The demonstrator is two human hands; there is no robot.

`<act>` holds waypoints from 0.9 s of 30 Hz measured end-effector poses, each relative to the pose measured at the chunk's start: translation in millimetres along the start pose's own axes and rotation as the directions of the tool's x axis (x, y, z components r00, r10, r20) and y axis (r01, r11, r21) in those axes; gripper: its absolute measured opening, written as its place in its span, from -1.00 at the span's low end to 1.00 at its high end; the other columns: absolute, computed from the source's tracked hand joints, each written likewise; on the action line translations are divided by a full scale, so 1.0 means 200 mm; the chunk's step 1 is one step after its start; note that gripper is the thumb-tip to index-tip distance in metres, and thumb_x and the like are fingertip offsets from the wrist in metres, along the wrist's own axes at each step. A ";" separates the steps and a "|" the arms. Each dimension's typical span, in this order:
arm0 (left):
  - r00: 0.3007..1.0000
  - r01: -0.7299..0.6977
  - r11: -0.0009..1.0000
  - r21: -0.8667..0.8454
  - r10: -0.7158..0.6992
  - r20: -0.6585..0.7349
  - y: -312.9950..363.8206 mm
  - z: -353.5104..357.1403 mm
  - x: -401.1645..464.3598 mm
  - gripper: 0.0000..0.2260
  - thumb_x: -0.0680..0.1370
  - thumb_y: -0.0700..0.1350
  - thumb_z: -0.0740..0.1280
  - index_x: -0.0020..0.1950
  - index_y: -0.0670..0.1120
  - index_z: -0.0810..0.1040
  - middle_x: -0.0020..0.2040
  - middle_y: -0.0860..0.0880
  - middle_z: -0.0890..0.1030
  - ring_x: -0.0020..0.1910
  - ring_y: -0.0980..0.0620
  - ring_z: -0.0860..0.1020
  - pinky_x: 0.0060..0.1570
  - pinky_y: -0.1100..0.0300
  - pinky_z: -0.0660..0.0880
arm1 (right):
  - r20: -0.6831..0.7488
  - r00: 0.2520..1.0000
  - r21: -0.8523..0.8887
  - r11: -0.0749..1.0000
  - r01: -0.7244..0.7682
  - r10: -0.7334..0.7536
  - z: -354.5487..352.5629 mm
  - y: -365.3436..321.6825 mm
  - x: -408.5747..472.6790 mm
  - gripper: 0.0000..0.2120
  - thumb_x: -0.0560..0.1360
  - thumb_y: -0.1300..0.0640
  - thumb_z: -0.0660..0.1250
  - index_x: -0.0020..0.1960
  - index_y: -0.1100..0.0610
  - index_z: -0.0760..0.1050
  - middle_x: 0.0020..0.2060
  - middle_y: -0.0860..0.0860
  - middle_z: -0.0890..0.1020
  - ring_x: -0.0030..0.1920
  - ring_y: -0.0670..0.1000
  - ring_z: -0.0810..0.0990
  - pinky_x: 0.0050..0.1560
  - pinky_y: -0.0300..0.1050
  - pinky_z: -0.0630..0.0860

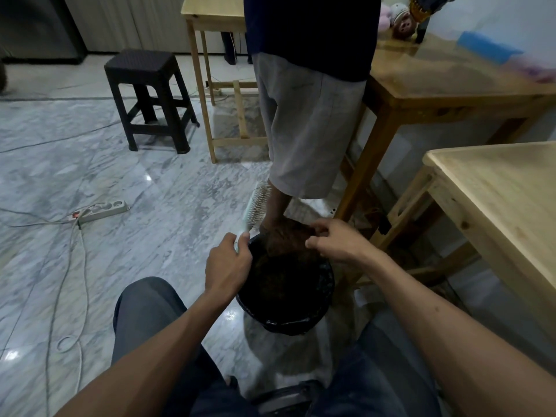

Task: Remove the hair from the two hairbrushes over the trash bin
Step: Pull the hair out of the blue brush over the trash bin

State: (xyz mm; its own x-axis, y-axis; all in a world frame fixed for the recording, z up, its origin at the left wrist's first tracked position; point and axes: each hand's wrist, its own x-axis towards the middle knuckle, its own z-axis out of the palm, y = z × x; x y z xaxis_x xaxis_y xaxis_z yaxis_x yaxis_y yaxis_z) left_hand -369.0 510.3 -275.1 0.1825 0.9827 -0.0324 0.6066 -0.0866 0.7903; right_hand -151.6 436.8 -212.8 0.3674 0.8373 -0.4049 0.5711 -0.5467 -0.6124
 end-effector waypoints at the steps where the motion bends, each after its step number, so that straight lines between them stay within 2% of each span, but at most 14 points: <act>1: 1.000 -0.030 1.000 0.001 0.030 0.005 0.01 0.01 -0.01 -0.63 0.64 0.17 0.14 -0.16 -0.09 0.46 -0.35 -0.07 0.54 -0.34 -0.06 0.52 -0.39 0.09 0.31 | 0.000 1.000 0.016 1.000 0.024 -0.024 0.01 -0.02 0.00 -0.35 0.49 -0.06 0.42 0.56 -0.02 0.37 0.42 0.04 0.54 0.23 0.09 0.64 0.11 -0.03 0.61; 4: 0.992 -0.123 0.992 0.020 0.123 0.025 0.05 0.02 -0.03 -0.64 0.64 0.16 0.14 -0.14 -0.07 0.48 -0.35 -0.05 0.55 -0.35 -0.02 0.53 -0.36 0.06 0.38 | -0.007 0.997 0.126 0.989 0.075 -0.074 0.04 -0.07 0.00 -0.31 0.49 -0.11 0.41 0.58 -0.06 0.32 0.35 -0.01 0.53 -0.07 0.02 0.70 -0.21 -0.09 0.59; 7: 0.984 -0.162 0.985 -0.055 0.166 0.060 0.09 0.02 -0.04 -0.67 0.64 0.13 0.16 -0.17 -0.04 0.48 -0.37 -0.01 0.53 -0.36 0.01 0.51 -0.32 0.03 0.39 | -0.014 0.992 0.185 0.974 0.129 -0.129 0.07 -0.09 0.03 -0.31 0.46 -0.21 0.46 0.52 -0.02 0.42 0.28 -0.03 0.59 -0.26 -0.05 0.68 -0.36 -0.18 0.52; 9: 0.981 -0.166 0.979 -0.122 0.177 0.082 0.10 0.01 -0.05 -0.66 0.65 0.10 0.18 -0.22 -0.07 0.47 -0.38 0.00 0.50 -0.36 0.02 0.48 -0.30 0.04 0.37 | -0.026 0.989 0.167 0.975 0.145 -0.142 0.09 -0.10 0.03 -0.50 0.48 -0.15 0.50 0.34 0.05 0.59 0.03 0.01 0.70 -0.34 -0.08 0.64 -0.37 -0.20 0.49; 11: 0.986 -0.127 0.973 -0.193 0.145 0.086 0.11 0.01 -0.05 -0.60 0.64 0.12 0.19 -0.22 -0.16 0.46 -0.36 -0.09 0.50 -0.33 -0.04 0.48 -0.27 -0.01 0.39 | -0.093 0.985 0.147 0.977 0.158 -0.145 0.09 -0.09 0.02 -0.77 0.52 -0.06 0.50 0.05 0.08 0.73 -0.31 0.02 0.70 -0.41 -0.09 0.60 -0.29 -0.16 0.50; 13: 0.995 -0.039 0.965 -0.261 0.061 0.078 0.11 0.01 -0.03 -0.53 0.62 0.18 0.18 -0.17 -0.21 0.49 -0.27 -0.21 0.55 -0.26 -0.14 0.53 -0.20 -0.11 0.46 | -0.115 0.985 0.124 0.982 0.141 -0.127 0.07 -0.09 0.00 -0.86 0.54 0.01 0.49 -0.10 0.07 0.75 -0.40 -0.01 0.66 -0.40 -0.10 0.58 -0.27 -0.18 0.50; 15: 0.997 0.044 0.950 -0.309 -0.020 0.078 0.10 -0.01 0.00 -0.51 0.60 0.24 0.16 -0.15 -0.18 0.52 -0.27 -0.20 0.57 -0.28 -0.16 0.54 -0.23 -0.11 0.46 | -0.090 0.992 0.050 0.994 0.092 -0.087 0.04 -0.06 -0.01 -0.87 0.55 0.05 0.49 -0.14 0.05 0.73 -0.38 -0.06 0.65 -0.34 -0.11 0.60 -0.27 -0.18 0.49; 18: 0.995 0.064 0.930 -0.361 -0.033 0.093 0.10 -0.02 0.04 -0.54 0.58 0.25 0.17 -0.19 -0.13 0.52 -0.37 -0.11 0.52 -0.35 -0.11 0.48 -0.28 -0.06 0.40 | -0.084 0.996 -0.011 1.000 -0.018 0.017 0.01 -0.02 -0.01 -0.87 0.54 0.08 0.49 -0.17 0.06 0.70 -0.31 -0.03 0.66 -0.24 -0.07 0.63 -0.21 -0.10 0.55; 20: 0.995 0.042 0.939 -0.341 -0.008 0.101 0.11 -0.01 0.04 -0.53 0.58 0.25 0.16 -0.19 -0.14 0.51 -0.38 -0.07 0.49 -0.36 -0.09 0.46 -0.29 -0.06 0.39 | -0.062 0.997 -0.029 0.998 -0.058 0.056 -0.01 -0.01 -0.01 -0.91 0.55 0.10 0.49 -0.11 0.10 0.71 -0.27 0.00 0.68 -0.19 -0.02 0.66 -0.15 -0.05 0.61; 21: 0.994 0.036 0.940 -0.339 0.001 0.109 0.11 -0.01 0.03 -0.52 0.58 0.26 0.16 -0.19 -0.15 0.50 -0.39 -0.06 0.47 -0.37 -0.07 0.44 -0.29 -0.05 0.37 | -0.038 0.998 -0.033 0.998 -0.049 0.048 -0.01 -0.02 0.00 -0.91 0.55 0.12 0.48 0.01 0.12 0.72 -0.19 0.01 0.70 -0.12 -0.01 0.68 -0.08 -0.05 0.62; 22: 0.993 0.033 0.939 -0.343 0.008 0.117 0.12 0.00 0.03 -0.52 0.58 0.26 0.16 -0.19 -0.15 0.50 -0.40 -0.04 0.45 -0.38 -0.06 0.43 -0.30 -0.04 0.36 | -0.004 1.000 -0.035 0.999 -0.026 0.026 -0.02 -0.03 0.00 -0.78 0.55 0.14 0.48 0.19 0.12 0.69 -0.01 0.01 0.72 -0.01 0.00 0.68 -0.04 -0.09 0.61; 24: 0.990 0.029 0.936 -0.351 0.022 0.139 0.13 0.02 0.01 -0.52 0.57 0.26 0.17 -0.22 -0.14 0.48 -0.43 0.00 0.43 -0.40 -0.03 0.41 -0.32 -0.01 0.35 | 0.064 0.998 0.077 0.997 0.024 -0.029 -0.01 -0.06 0.00 -0.41 0.52 0.17 0.49 0.52 0.08 0.44 0.38 0.04 0.56 0.09 0.01 0.67 -0.07 -0.14 0.58; 26: 0.983 0.025 0.932 -0.362 0.044 0.180 0.13 0.03 0.00 -0.55 0.58 0.25 0.19 -0.29 -0.09 0.42 -0.47 0.07 0.41 -0.45 0.01 0.39 -0.34 0.01 0.33 | 0.064 0.994 0.244 0.968 0.066 -0.084 0.01 -0.08 0.01 -0.25 0.49 0.14 0.52 0.61 0.03 0.29 0.46 0.01 0.46 -0.02 0.00 0.69 -0.21 -0.16 0.56; 27: 0.976 0.026 0.926 -0.376 0.057 0.208 0.13 0.03 -0.01 -0.57 0.59 0.24 0.20 -0.31 -0.05 0.40 -0.49 0.09 0.40 -0.47 0.03 0.38 -0.37 0.03 0.32 | 0.049 0.993 0.287 0.954 0.089 -0.108 0.03 -0.09 0.01 -0.26 0.48 0.10 0.53 0.59 0.01 0.32 0.42 -0.02 0.50 -0.06 -0.01 0.70 -0.24 -0.17 0.55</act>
State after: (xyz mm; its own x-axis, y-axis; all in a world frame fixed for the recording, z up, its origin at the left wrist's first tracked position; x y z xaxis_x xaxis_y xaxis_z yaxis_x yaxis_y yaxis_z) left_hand -348.2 504.8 -257.8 0.3741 0.9204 -0.1138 0.2760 0.0066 0.9611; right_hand -165.4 448.2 -206.4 0.2674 0.8899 -0.3695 0.3670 -0.4486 -0.8149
